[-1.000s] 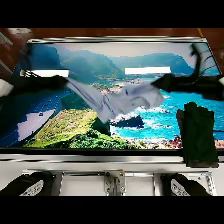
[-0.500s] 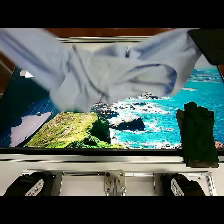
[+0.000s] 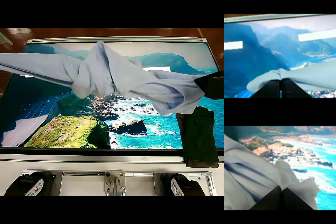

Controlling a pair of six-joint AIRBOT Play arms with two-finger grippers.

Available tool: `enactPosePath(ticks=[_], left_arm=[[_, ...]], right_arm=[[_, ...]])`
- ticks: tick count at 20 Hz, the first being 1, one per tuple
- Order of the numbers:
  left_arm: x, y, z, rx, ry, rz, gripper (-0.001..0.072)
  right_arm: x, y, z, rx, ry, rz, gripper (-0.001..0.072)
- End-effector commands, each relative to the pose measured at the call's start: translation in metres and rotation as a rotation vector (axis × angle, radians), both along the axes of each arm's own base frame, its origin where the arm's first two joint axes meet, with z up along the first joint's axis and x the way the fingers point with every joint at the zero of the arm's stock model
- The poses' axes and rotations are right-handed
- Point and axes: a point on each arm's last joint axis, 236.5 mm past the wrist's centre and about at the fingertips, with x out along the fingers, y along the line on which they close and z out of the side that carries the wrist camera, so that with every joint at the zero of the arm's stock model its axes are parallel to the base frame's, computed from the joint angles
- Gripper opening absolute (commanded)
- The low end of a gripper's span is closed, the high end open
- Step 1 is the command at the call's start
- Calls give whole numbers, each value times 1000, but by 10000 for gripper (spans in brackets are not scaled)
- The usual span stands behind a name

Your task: Fold the shirts.

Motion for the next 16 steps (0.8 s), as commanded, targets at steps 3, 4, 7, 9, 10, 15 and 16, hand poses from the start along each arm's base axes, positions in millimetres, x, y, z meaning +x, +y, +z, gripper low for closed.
enactPosePath(ticks=[3,4,7,9,10,15,16], left_arm=[[3,1,5,-14,-37,10,37],[1,4,0,17,-18,11,38],[4,32,-14,132,21,93,37],[7,35,-25,146,45,102,37],[9,32,-31,140,58,94,37],[15,19,-64,95,133,55,37],[17,18,-76,97,159,54,37]], right_arm=[[-10,1,-12,-34,53,34,59],[-14,-5,-19,-65,80,24,60],[-13,-64,-34,-255,128,-146,59],[-13,-101,-33,-366,129,-255,60],[-11,-105,-32,-375,121,-267,60],[-14,-47,-34,-178,137,-116,60],[-19,-38,-40,-141,172,-92,60]])
